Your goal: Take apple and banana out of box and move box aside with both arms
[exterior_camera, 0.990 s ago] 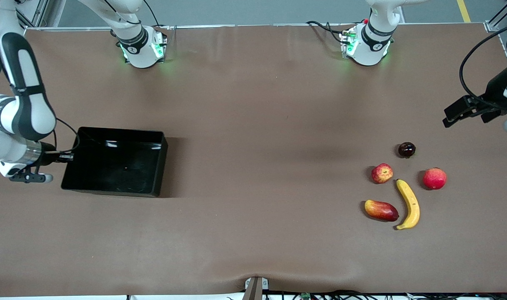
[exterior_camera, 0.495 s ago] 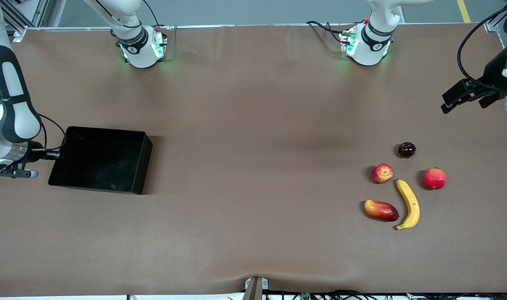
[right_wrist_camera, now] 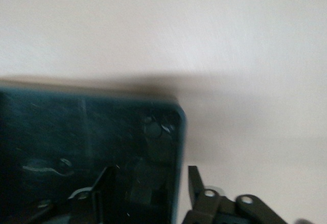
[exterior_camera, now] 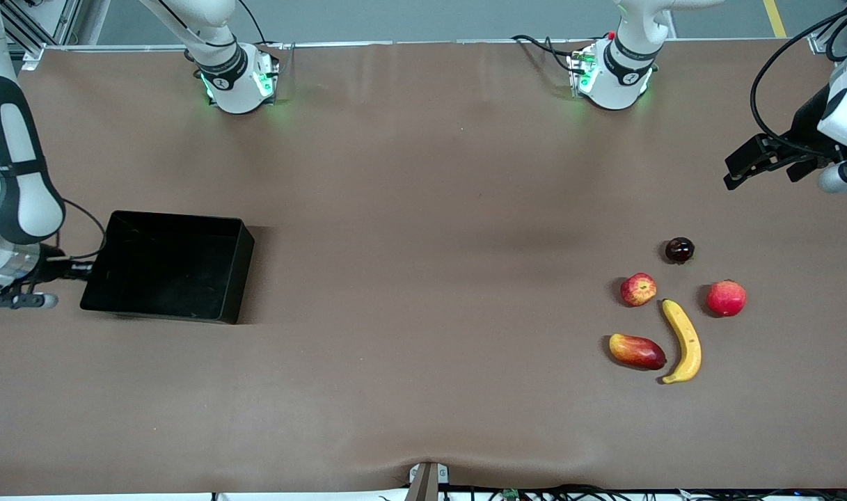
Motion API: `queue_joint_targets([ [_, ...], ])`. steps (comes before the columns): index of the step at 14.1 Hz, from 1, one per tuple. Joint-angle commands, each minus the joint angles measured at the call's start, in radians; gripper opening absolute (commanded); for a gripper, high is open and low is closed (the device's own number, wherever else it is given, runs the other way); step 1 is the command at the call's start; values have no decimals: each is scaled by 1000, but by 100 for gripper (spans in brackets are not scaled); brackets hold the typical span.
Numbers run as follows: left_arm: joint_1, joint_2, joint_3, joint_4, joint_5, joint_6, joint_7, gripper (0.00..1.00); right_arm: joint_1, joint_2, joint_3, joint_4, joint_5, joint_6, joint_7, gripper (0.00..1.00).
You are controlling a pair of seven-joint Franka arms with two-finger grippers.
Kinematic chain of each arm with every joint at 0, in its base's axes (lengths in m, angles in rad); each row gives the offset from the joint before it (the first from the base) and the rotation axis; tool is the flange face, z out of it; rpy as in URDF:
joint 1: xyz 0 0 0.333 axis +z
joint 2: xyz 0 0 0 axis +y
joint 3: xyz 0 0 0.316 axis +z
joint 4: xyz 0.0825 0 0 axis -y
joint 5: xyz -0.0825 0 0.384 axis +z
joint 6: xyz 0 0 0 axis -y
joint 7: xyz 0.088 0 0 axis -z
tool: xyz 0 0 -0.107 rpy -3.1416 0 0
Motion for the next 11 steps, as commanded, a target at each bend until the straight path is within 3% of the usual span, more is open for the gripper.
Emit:
queue_joint_targets([
  [1,2,0,-3,-3,-4,8,-11,100,43,10,8,138,3,-74,-31,100],
  [6,-3,3,-3,2,-4,8,-14,100,170,-10,8,293,6,-207,10,100],
  [11,-9,15,-14,0,-2,4,-126,100,296,-154,10,287,0,-417,349,100],
])
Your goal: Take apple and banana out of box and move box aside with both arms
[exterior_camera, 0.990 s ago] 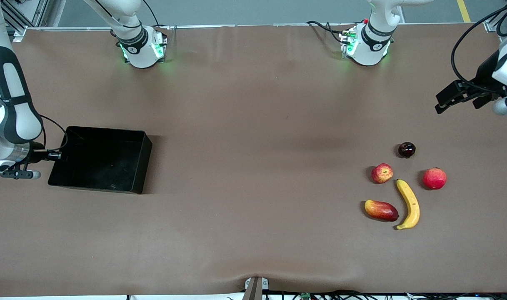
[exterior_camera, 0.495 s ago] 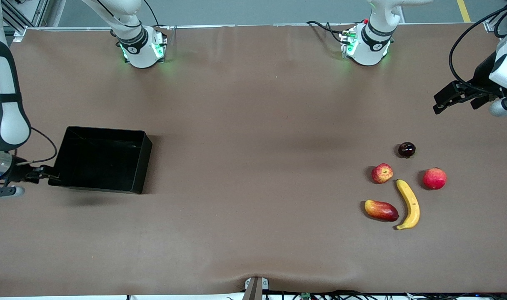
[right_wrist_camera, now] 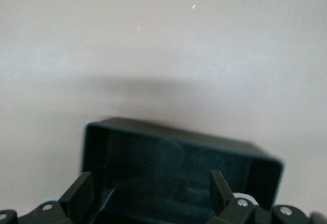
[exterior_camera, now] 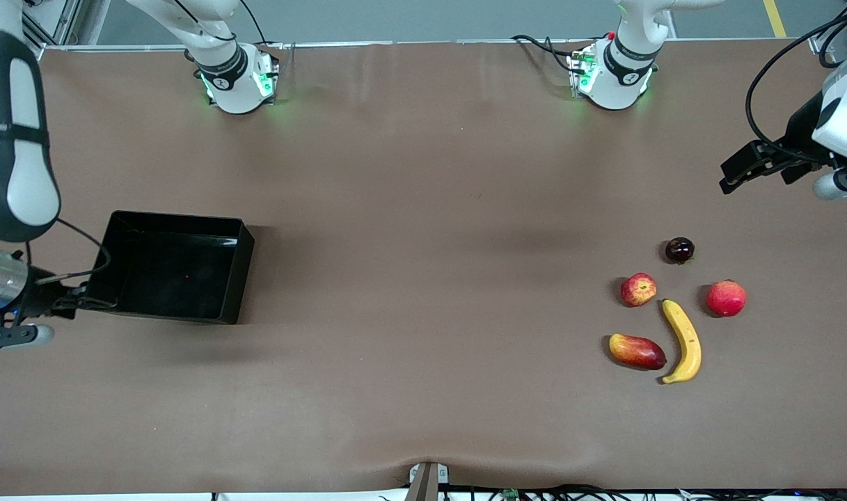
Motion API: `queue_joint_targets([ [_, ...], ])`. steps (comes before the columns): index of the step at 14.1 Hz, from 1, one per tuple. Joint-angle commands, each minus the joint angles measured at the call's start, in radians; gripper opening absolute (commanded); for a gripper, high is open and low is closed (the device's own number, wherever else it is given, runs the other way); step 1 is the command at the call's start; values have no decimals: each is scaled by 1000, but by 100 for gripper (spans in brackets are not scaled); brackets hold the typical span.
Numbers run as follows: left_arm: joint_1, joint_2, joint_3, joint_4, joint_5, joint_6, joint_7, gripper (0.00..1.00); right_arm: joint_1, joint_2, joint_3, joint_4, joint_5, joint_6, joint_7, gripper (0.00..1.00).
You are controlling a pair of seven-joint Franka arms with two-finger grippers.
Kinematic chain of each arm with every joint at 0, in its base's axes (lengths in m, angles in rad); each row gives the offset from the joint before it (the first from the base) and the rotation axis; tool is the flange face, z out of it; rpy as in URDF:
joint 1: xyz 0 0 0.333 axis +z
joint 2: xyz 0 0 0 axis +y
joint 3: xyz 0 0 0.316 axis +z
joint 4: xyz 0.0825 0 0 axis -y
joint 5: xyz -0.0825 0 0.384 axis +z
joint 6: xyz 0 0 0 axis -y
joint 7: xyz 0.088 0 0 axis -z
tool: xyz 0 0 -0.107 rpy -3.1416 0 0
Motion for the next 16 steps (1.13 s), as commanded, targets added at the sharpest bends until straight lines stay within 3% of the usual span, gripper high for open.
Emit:
queue_joint_targets([
  [1,-4,-2,-11,0,-2,3,-44,100,77,-122,-11,-33,-8,-112,139,100],
  [9,7,2,-16,-8,-1,0,40,100,85,-464,-8,-60,-33,-462,169,100],
  [16,0,2,-53,-11,59,0,78,100,85,-478,-9,-56,-33,-455,169,100],
])
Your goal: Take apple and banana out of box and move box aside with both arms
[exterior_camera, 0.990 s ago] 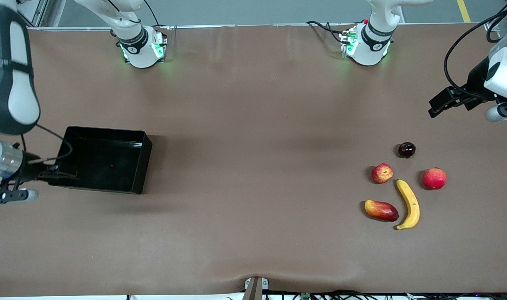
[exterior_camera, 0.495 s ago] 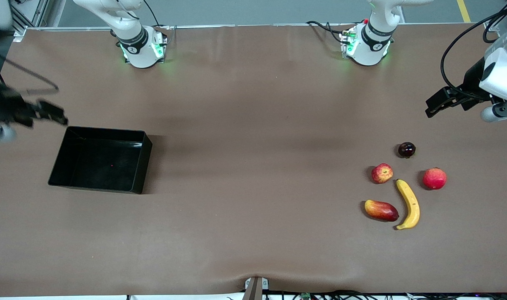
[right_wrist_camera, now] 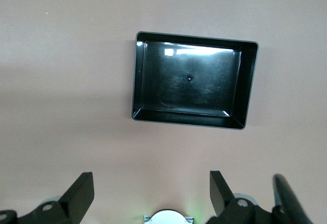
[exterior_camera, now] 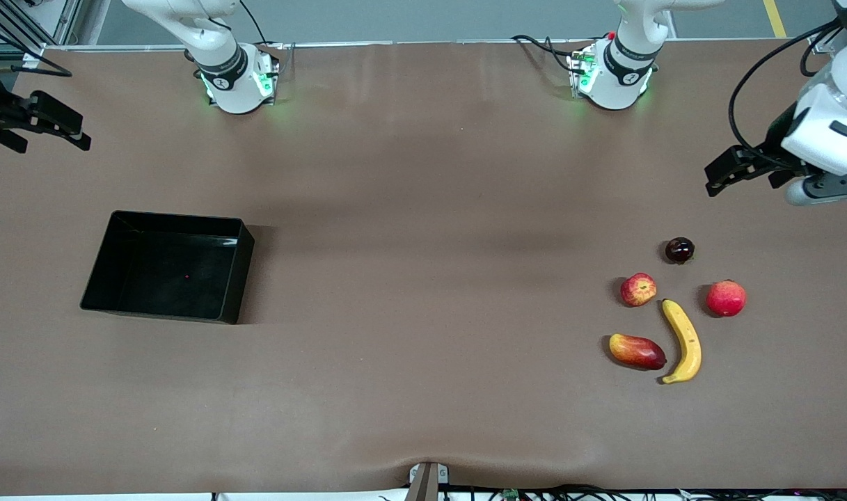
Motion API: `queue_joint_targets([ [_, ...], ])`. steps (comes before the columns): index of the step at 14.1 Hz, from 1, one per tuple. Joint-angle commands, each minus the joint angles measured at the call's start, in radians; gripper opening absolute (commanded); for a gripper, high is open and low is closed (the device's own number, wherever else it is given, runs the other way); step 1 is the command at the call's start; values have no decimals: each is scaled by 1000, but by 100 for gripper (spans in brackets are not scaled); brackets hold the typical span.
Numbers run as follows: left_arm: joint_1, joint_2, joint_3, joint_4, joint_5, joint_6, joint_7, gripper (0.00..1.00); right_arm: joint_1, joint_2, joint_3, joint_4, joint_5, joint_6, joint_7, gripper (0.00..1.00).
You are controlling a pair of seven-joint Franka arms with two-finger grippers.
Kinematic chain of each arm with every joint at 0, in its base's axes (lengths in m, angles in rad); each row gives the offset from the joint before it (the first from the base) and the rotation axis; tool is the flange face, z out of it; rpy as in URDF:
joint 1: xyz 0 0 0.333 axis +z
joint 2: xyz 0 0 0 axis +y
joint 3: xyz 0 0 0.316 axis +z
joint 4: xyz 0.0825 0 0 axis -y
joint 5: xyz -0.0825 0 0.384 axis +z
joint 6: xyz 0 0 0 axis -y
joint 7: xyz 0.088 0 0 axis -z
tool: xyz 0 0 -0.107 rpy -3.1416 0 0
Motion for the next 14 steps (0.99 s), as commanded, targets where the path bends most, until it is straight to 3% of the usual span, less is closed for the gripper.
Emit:
queue_joint_targets([
  [1,1,-9,-8,-3,18,1,24,100,-6,-4,6,-11,-6,26,11,100],
  [14,13,-29,0,42,-8,-25,77,100,-9,-4,6,-19,0,31,0,100],
])
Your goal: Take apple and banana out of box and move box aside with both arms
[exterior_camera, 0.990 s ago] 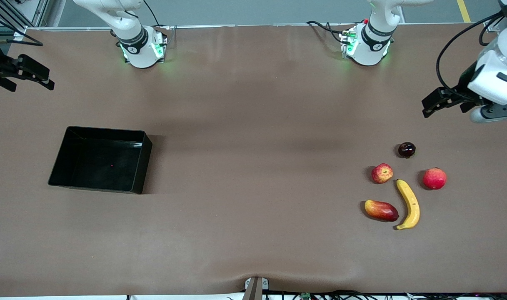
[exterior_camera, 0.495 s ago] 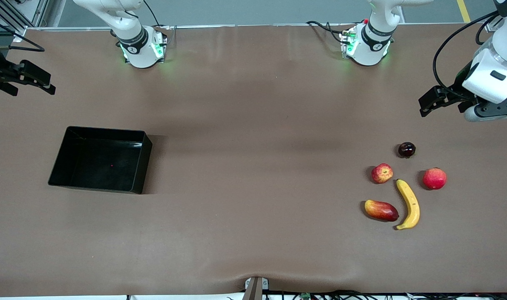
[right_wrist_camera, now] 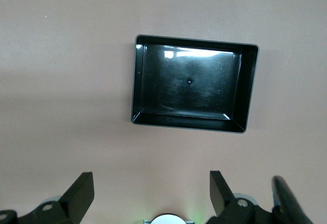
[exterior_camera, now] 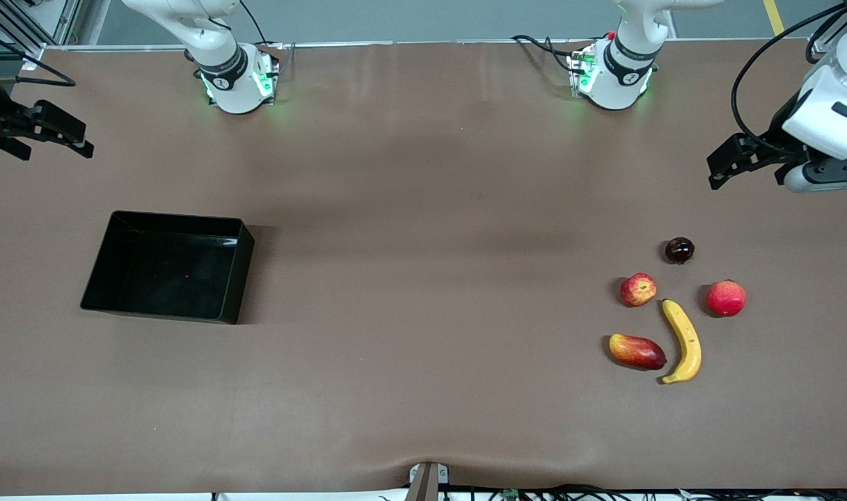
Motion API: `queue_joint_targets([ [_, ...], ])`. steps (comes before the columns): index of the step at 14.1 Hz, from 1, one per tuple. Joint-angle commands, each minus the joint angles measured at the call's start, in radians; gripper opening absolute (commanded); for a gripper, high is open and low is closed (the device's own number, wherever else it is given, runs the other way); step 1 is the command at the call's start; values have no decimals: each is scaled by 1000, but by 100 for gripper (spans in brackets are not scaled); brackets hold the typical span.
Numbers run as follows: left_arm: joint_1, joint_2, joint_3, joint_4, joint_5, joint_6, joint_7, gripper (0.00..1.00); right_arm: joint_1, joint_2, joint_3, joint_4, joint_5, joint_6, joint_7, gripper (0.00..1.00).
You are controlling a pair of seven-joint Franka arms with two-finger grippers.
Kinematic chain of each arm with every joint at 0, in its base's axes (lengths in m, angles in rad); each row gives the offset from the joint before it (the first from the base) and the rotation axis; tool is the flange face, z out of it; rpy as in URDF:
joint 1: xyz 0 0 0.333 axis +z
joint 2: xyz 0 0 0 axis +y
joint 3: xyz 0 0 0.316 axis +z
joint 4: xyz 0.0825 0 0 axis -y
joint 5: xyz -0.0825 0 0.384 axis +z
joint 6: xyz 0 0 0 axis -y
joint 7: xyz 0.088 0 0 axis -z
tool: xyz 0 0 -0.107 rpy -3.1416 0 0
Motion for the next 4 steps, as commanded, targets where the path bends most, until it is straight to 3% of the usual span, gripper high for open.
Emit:
queue_joint_targets([
  [1,8,-2,2,63,-38,-25,15,100,-7,-6,6,-7,0,10,-2,100],
  [4,22,20,9,77,-68,-36,12,100,-10,-6,6,-7,0,20,-3,100],
])
